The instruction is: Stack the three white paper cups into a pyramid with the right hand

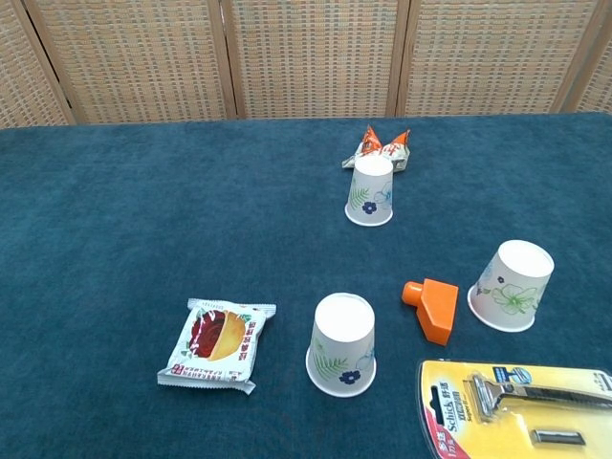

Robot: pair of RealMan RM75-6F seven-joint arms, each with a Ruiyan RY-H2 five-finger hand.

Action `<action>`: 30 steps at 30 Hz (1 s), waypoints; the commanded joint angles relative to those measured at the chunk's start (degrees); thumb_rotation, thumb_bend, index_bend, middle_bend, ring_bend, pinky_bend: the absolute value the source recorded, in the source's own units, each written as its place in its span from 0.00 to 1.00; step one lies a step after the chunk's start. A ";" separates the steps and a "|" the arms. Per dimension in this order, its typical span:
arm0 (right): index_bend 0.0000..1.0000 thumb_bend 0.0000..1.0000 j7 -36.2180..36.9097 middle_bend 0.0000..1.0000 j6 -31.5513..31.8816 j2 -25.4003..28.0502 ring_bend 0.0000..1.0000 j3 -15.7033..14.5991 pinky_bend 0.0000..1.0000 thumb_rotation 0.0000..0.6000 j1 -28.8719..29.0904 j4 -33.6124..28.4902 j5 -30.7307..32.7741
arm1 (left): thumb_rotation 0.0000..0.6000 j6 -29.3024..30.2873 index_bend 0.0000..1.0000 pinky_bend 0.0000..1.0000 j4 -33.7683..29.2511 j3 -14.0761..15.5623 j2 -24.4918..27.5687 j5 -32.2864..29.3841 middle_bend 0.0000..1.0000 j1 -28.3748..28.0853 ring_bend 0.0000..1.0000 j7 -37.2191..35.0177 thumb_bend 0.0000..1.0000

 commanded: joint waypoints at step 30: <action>0.18 0.01 23.68 0.00 -11.31 2.07 0.00 1.56 0.00 1.00 11.44 -3.37 -7.12 | 1.00 -0.97 0.00 0.00 0.39 -0.54 -0.87 -2.25 0.00 -0.29 0.00 2.19 0.20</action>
